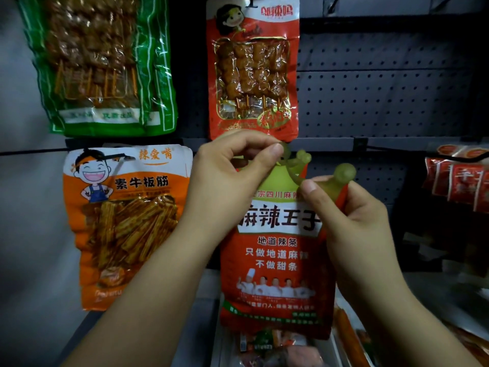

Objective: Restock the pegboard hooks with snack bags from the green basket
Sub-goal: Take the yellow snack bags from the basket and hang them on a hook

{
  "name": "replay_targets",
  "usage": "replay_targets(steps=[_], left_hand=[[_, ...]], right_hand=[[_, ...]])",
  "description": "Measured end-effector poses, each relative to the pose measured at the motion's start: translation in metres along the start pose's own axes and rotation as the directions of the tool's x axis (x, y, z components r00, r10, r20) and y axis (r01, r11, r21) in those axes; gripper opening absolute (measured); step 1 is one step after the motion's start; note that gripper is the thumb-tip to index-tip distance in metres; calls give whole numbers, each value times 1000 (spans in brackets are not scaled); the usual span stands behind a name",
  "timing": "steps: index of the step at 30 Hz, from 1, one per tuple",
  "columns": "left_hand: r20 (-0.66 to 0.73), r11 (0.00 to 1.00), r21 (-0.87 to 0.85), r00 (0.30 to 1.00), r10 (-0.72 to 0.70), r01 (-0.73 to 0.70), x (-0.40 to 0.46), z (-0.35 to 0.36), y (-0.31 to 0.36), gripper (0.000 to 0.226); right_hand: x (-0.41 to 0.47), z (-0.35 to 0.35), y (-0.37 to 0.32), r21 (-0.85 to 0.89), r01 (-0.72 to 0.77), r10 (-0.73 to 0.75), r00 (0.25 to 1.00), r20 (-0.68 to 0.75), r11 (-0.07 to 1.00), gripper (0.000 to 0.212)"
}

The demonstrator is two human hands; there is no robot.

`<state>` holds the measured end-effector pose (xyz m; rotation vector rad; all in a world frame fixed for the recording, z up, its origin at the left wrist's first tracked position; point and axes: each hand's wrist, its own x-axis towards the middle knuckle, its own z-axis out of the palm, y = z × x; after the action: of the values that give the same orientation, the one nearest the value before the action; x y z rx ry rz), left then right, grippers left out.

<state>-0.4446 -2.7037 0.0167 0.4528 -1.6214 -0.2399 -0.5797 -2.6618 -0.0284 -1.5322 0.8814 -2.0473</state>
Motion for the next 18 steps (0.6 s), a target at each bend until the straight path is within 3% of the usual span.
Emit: replay_targets(steps=[8,18], left_hand=[[7,995,-87,999,47,-47,9,0,1,13],[27,987,-70,989,-146,148,13,13,-37,13]], right_hand=[[8,-3,-7,-4,19,-19,1000,17,1000,14],[17,-8,21,-66,-126,127,992,13,990,11]])
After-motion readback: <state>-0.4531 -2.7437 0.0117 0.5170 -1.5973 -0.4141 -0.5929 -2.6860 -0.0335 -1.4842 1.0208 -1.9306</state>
